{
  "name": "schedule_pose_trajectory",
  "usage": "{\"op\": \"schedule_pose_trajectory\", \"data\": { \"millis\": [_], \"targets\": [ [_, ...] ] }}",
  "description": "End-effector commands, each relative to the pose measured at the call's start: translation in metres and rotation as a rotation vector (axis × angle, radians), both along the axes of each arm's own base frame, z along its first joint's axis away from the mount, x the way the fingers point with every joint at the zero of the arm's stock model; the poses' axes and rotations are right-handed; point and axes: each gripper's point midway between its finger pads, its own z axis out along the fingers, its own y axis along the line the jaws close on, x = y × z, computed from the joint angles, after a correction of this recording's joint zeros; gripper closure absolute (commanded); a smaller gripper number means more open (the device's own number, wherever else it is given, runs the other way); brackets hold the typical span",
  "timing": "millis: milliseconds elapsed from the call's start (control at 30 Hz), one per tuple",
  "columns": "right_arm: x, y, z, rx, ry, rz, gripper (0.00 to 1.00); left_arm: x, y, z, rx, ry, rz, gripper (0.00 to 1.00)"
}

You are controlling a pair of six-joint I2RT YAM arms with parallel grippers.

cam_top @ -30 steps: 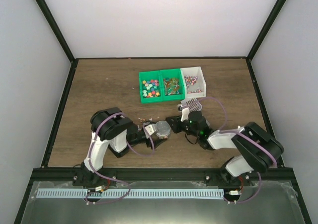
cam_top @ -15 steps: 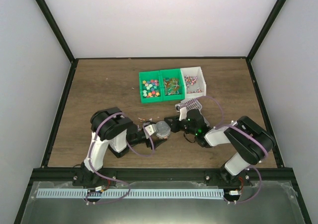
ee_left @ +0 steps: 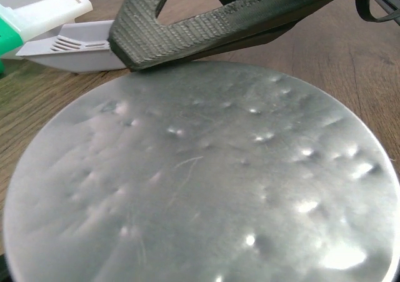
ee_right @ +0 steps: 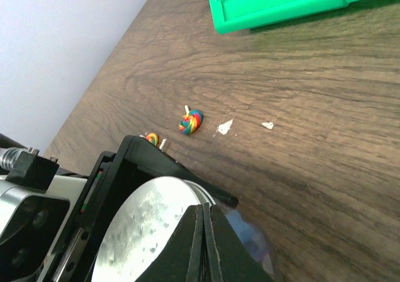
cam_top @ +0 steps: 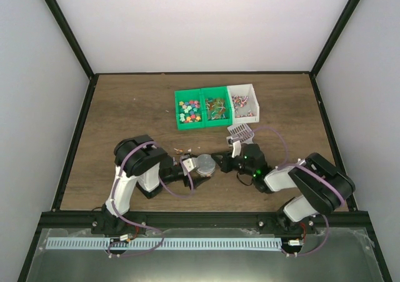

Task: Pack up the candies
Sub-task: Screw the bottle lid onto the packing bottle.

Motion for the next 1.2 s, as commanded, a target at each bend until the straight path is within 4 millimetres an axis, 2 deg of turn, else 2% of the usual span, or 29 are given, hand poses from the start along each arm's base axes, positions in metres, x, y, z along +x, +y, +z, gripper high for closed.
{"op": "schedule_pose_trajectory", "data": {
  "millis": [0, 267, 500, 833, 967, 1100, 1167],
  "targets": [
    [-0.049, 0.007, -0.012, 0.022, 0.099, 0.183, 0.97, -0.001, 0.003, 0.006, -0.083, -0.007, 0.024, 0.09],
    [-0.078, 0.01, -0.014, 0.096, 0.149, 0.293, 0.99, 0.001, 0.004, 0.008, -0.084, -0.012, 0.031, 0.09],
    [-0.095, 0.004, -0.028, 0.103, 0.198, 0.303, 0.99, 0.01, 0.011, 0.006, -0.075, -0.012, 0.085, 0.1],
    [-0.115, 0.003, -0.019, 0.14, 0.207, 0.342, 0.99, 0.015, 0.013, 0.005, -0.073, -0.011, 0.104, 0.1],
    [-0.114, 0.001, -0.016, 0.142, 0.194, 0.324, 0.99, 0.014, 0.013, 0.004, -0.071, -0.008, 0.104, 0.1],
    [-0.092, -0.004, -0.012, 0.106, 0.153, 0.217, 0.99, 0.01, 0.014, 0.004, -0.069, -0.009, 0.089, 0.1],
    [-0.075, -0.008, -0.005, 0.094, 0.125, 0.152, 0.9, 0.008, 0.014, 0.005, -0.067, -0.009, 0.078, 0.1]
  ]
}}
